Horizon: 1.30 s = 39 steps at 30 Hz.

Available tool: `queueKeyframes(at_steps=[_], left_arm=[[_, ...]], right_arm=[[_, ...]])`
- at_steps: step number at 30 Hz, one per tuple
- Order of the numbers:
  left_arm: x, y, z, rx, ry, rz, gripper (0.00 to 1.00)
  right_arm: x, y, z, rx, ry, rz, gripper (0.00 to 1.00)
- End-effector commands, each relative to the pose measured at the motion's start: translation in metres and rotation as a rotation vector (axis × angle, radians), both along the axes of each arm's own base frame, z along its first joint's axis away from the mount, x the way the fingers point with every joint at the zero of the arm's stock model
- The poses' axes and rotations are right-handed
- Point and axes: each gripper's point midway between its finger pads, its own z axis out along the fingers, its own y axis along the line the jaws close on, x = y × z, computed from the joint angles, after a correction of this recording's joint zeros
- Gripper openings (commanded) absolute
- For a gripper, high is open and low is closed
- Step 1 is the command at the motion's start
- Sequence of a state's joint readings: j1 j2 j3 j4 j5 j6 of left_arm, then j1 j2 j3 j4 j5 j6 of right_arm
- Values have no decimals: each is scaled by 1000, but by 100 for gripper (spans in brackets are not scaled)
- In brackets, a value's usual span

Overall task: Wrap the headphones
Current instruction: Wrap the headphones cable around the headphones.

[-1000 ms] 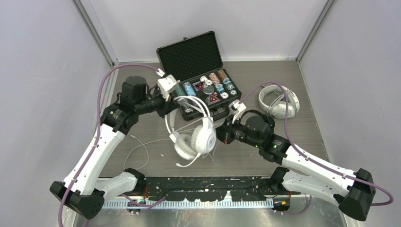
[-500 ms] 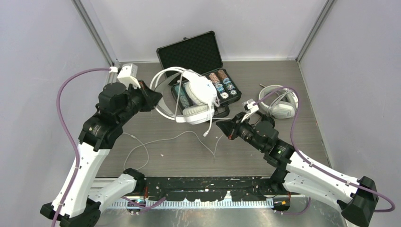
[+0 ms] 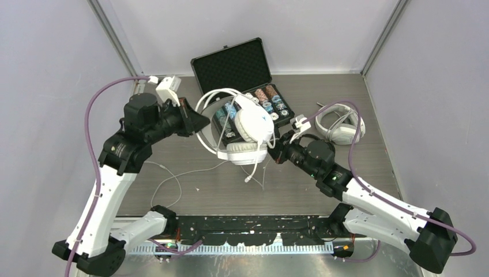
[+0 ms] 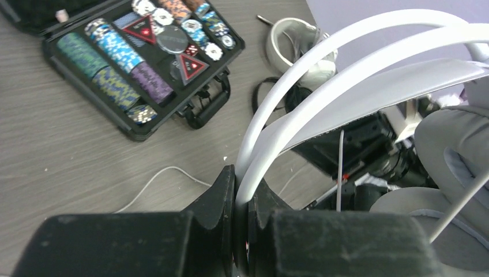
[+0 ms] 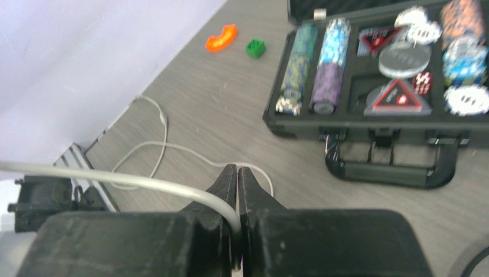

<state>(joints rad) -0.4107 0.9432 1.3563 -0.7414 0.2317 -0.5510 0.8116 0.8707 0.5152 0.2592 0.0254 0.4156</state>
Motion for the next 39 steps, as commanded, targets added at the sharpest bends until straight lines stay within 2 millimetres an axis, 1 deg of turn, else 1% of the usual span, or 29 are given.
queueKeyframes(at_steps=[1,5,7,11,13,14,16,18,20,23,24,26,29,32,36,39], left_arm=[[-31,-24,40,0,-114,-276,0],[-47,-43,48,-64,-111,-440,0],[-55,-49,50,-83,-118,-504,0],[-66,-45,40,4,-168,-594,0],[-71,-42,30,89,-259,-667,0],[-72,-40,23,130,-287,-686,0],[-63,-31,3,242,-316,-673,0],[-53,-21,-15,349,-305,-660,0],[-46,-15,-33,449,-321,-705,0],[-30,-6,-59,612,-427,-759,0],[-22,-4,-66,677,-485,-776,0],[-9,-3,-76,741,-535,-795,0],[5,-6,-81,791,-575,-821,0],[20,-5,-83,872,-626,-821,0],[43,2,-80,1008,-684,-771,0],[55,5,-73,1066,-721,-729,0]], right_arm=[[26,-14,51,3,-123,-81,9],[34,-16,54,0,-121,-83,9],[38,-20,57,12,-122,-98,9],[36,-18,63,20,-108,-48,9],[34,-18,64,11,-98,-30,10],[32,-17,65,9,-91,-19,10],[26,-14,66,7,-70,18,9],[13,-9,64,-3,-19,83,8],[1,-7,64,2,49,125,7],[-19,-1,64,52,157,195,6],[-26,1,66,72,186,224,5],[-37,6,70,119,235,272,6],[-49,14,74,169,305,335,6],[-54,19,76,188,364,367,7],[-51,21,81,231,419,342,6],[-48,26,88,314,452,350,10]])
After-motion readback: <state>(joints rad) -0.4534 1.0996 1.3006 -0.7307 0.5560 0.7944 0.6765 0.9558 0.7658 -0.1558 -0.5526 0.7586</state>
